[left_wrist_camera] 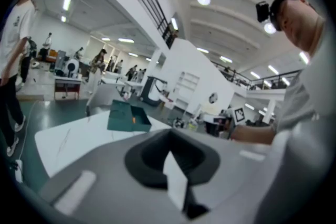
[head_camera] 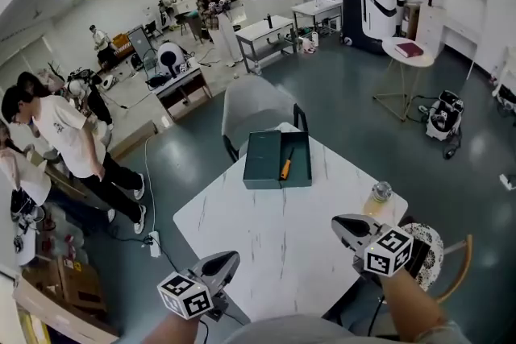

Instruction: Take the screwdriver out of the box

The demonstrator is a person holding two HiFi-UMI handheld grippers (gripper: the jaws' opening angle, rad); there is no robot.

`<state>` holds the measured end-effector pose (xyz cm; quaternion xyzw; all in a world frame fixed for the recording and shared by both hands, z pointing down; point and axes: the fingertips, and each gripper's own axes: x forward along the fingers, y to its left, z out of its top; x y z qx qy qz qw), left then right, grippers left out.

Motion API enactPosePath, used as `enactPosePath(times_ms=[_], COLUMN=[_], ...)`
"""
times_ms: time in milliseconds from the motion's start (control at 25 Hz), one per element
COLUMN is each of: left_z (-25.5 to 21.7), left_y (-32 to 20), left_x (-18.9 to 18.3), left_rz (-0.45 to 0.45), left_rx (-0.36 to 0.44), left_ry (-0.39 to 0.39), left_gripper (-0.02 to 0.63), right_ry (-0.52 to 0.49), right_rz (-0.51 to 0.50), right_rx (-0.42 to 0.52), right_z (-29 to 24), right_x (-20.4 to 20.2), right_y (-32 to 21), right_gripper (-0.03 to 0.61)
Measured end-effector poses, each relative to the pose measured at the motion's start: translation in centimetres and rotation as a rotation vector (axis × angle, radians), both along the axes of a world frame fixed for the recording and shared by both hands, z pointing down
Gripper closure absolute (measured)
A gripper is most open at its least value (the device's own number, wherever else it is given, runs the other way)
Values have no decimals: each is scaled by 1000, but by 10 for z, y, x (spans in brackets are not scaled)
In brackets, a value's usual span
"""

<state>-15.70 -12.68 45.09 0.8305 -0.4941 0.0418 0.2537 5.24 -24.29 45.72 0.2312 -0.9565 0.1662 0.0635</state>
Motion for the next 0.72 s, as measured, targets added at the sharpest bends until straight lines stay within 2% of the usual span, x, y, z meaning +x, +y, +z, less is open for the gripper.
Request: enactPosePath(times_ms=[200, 360, 560, 720], left_z=[31, 39, 51, 65], left_y=[-55, -107, -174, -232], left_x=[-4, 7, 16, 20], left_rz=[98, 177, 194, 183], left_rx=[-83, -123, -178, -214], left_ry=[-19, -90, -172, -271], left_gripper=[612, 612, 612, 611], right_ry=[57, 100, 111, 98], right_rz=[62, 68, 64, 50], right_rx=[-18, -3, 4, 3], right_z=[8, 3, 2, 9], right_x=[-8, -16, -22, -25], right_y=[-18, -25, -40, -48], right_gripper=[571, 571, 571, 571])
